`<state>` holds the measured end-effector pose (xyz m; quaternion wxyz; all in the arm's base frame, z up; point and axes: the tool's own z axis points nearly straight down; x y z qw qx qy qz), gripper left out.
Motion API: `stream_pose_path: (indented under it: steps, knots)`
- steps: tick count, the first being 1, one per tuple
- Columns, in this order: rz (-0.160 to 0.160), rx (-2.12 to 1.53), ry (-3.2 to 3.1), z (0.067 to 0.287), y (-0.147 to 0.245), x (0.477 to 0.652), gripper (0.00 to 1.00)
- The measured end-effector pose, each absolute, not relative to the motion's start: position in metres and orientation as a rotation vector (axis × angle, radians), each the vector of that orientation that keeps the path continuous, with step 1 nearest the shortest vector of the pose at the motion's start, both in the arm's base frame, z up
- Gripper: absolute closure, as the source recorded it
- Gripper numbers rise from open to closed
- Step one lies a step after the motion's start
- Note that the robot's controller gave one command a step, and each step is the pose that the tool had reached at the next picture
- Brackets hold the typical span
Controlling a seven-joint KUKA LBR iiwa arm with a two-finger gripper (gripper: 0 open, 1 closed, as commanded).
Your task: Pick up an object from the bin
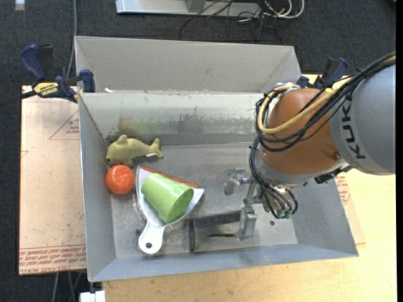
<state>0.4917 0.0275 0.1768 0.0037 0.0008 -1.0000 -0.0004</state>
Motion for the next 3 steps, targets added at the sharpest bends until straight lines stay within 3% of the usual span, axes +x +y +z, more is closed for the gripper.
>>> stream_pose_path:
  steps: [1, 2, 3]
  knots:
    - [-0.003, 0.148, -3.131, 0.168, 0.037, 0.478, 0.0]
    - [-0.006, 0.182, -3.139, 0.225, 0.061, 0.52, 0.0]
    - [-0.005, 0.176, -3.132, 0.222, 0.06, 0.518, 1.0]
